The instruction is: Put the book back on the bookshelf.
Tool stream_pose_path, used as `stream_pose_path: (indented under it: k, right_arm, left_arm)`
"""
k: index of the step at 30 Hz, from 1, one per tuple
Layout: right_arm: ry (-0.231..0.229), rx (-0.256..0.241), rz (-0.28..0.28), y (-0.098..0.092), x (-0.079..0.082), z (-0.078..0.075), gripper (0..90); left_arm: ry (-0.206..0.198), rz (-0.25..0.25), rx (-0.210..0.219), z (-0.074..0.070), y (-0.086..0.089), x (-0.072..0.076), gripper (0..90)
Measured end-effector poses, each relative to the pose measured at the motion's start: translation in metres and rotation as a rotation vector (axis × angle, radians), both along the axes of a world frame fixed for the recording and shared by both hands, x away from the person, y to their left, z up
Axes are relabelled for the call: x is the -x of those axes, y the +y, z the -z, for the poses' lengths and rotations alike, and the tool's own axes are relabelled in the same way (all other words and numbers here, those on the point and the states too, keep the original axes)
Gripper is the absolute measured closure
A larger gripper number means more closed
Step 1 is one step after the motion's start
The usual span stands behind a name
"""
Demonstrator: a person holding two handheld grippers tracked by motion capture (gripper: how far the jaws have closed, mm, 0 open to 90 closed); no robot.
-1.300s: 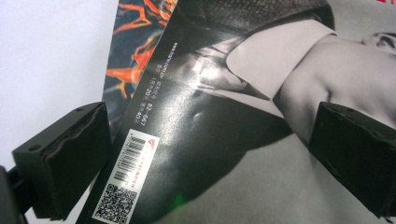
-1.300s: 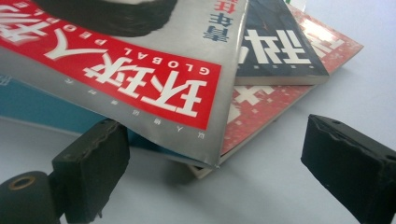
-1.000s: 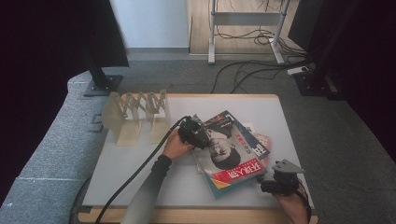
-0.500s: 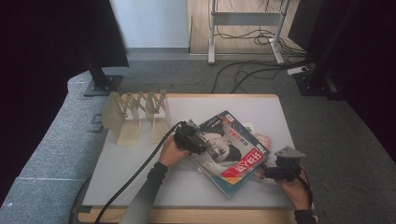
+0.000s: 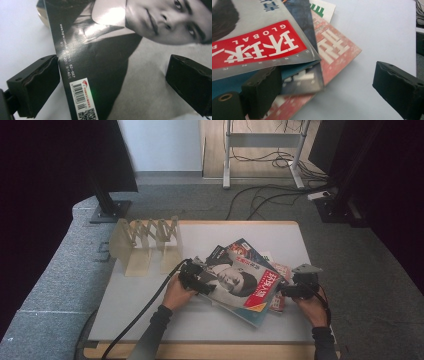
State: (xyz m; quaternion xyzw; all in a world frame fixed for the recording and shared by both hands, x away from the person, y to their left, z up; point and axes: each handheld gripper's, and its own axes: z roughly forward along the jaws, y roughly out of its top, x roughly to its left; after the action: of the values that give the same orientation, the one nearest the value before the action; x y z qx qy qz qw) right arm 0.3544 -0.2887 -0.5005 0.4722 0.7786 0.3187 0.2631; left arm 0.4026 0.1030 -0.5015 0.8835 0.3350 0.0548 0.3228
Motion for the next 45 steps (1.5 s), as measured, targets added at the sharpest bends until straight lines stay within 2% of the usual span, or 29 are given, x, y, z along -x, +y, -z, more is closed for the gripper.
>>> stream_pose_path:
  k: [12,18,22,27,32,33,35,45]
  right_arm:
    - [-0.001,0.022,0.002,0.007,-0.033,-0.001,7.8]
    - [-0.004,0.016,-0.001,0.01,-0.052,0.0,7.8]
    - [-0.008,0.012,-0.001,0.013,-0.063,0.0,7.8]
    - [-0.013,0.015,-0.005,0.017,-0.076,0.0,8.3]
    - [-0.017,0.005,-0.02,0.021,-0.089,0.0,8.3]
    - [-0.016,0.005,-0.022,0.022,-0.091,0.0,8.3]
    - [-0.015,0.006,-0.03,0.025,-0.096,0.0,8.5]
    - [-0.012,-0.008,-0.056,0.038,-0.117,0.0,11.1]
  left_arm:
    - [0.009,-0.02,0.016,0.006,0.01,0.028,0.0]
    - [0.009,-0.032,0.028,0.01,0.01,0.043,0.0]
    - [0.001,-0.025,0.011,0.011,0.009,0.052,0.0]
    - [-0.028,-0.018,-0.027,0.014,0.005,0.065,0.0]
    - [-0.044,-0.021,-0.044,0.018,0.001,0.076,0.0]
    - [-0.031,-0.018,-0.038,0.02,0.0,0.079,0.0]
    - [-0.048,-0.031,-0.027,0.022,0.0,0.084,0.0]
    - [-0.048,-0.021,0.007,0.023,-0.004,0.108,0.0]
